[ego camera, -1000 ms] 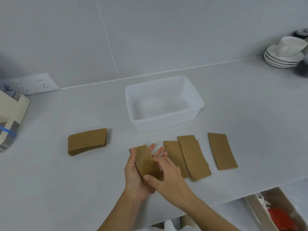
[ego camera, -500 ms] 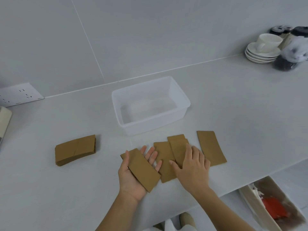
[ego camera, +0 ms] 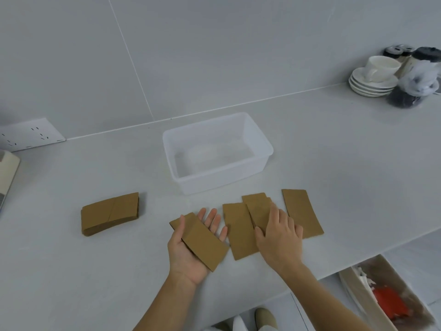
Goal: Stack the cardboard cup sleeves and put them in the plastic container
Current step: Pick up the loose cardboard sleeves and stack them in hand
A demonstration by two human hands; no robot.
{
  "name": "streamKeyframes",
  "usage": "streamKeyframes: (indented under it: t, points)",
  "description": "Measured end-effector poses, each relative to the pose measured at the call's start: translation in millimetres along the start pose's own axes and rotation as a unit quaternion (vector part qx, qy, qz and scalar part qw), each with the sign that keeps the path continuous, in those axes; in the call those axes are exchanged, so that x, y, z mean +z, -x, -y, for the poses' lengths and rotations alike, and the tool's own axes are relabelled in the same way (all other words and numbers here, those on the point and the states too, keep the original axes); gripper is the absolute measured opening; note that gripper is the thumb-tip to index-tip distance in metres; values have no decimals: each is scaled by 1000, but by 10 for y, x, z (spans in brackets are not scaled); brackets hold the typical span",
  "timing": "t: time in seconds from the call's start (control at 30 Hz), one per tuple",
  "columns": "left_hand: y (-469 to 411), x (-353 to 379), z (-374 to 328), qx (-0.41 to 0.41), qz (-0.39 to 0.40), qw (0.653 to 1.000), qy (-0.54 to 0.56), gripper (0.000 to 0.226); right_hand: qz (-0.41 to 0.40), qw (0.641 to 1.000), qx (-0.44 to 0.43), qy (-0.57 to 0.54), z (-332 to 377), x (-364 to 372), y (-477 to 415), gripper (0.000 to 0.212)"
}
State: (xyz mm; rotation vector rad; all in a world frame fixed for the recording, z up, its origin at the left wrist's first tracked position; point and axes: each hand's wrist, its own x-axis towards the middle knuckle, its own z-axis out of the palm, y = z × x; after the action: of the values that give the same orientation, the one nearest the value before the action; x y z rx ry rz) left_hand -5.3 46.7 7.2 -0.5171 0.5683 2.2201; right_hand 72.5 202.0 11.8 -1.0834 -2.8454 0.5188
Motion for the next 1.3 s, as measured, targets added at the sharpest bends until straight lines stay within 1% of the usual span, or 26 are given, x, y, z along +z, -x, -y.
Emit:
streamKeyframes:
  t: [0.13,0.27,0.43,0.57,0.67,0.77,0.83,0.93,1.03,1.2,1.3]
  points:
    - [17,0,-42,6,6,1000,8,67,-14,1000,-7,-13,71,-166,-58,65]
    - [54,-5,-91,11,9,1000,10,66,5,997,-35,-69,281,-291,-62,67]
    - [101,5,-126,14,6,1000,7,66,31,987,-99,-125,618,-307,76,60]
    - [156,-46,-182,7,17,999,-32,65,60,973,-158,-158,873,-239,248,53]
    - [196,-107,-212,-3,30,998,-46,66,88,965,-193,-155,1026,-161,351,51]
    - [226,-132,-233,-1,65,997,-29,69,122,958,-214,-148,1125,-71,420,55]
    - [243,-152,-251,10,74,997,-26,68,131,954,-227,-141,1180,-13,457,54]
    - [255,-199,-284,32,72,996,-44,66,140,950,-238,-146,1242,63,506,55]
    - [262,-242,-324,46,66,995,-57,60,135,948,-256,-135,1279,123,536,46]
    - [276,-269,-361,29,49,998,-23,50,142,946,-270,-111,1308,162,525,40]
    - [281,-268,-362,16,37,999,-1,41,171,943,-272,-90,1288,127,481,43]
